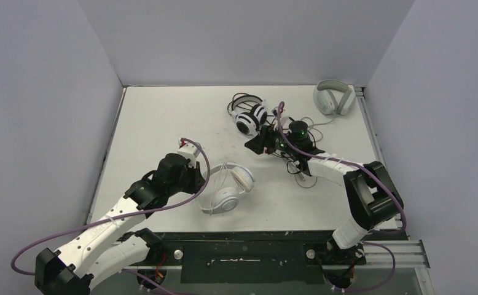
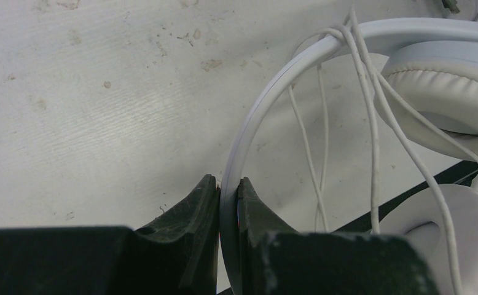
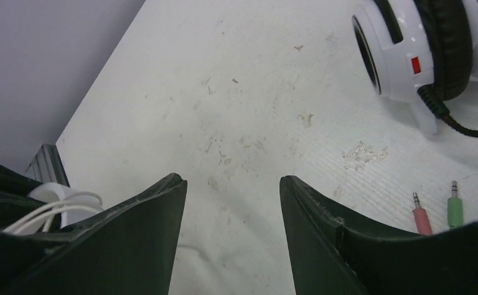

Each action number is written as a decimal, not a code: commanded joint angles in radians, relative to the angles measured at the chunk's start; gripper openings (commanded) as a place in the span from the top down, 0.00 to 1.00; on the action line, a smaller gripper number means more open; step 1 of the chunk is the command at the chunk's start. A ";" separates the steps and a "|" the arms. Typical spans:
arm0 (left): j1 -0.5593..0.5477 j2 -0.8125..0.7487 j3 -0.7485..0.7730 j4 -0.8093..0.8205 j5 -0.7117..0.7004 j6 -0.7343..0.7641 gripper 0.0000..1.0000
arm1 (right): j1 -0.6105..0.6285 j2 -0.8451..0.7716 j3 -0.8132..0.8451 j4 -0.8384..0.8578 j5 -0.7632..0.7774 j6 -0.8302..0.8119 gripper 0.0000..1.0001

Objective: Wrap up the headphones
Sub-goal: Place the headphones at the center of the board.

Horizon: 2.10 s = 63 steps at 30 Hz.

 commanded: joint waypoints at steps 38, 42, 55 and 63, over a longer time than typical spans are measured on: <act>-0.001 0.100 0.516 -0.073 0.136 0.015 1.00 | -0.002 -0.257 -0.296 0.546 -0.247 -0.113 0.46; -0.001 0.102 0.512 -0.060 0.141 0.005 1.00 | -0.003 -0.256 -0.286 0.525 -0.235 -0.119 0.67; 0.000 0.096 0.347 0.070 -0.063 -0.194 1.00 | 0.154 -0.196 -0.361 0.569 -0.003 -0.005 1.00; 0.011 0.090 0.167 0.110 -0.301 -0.357 1.00 | 0.272 0.019 -0.437 0.911 0.158 0.213 1.00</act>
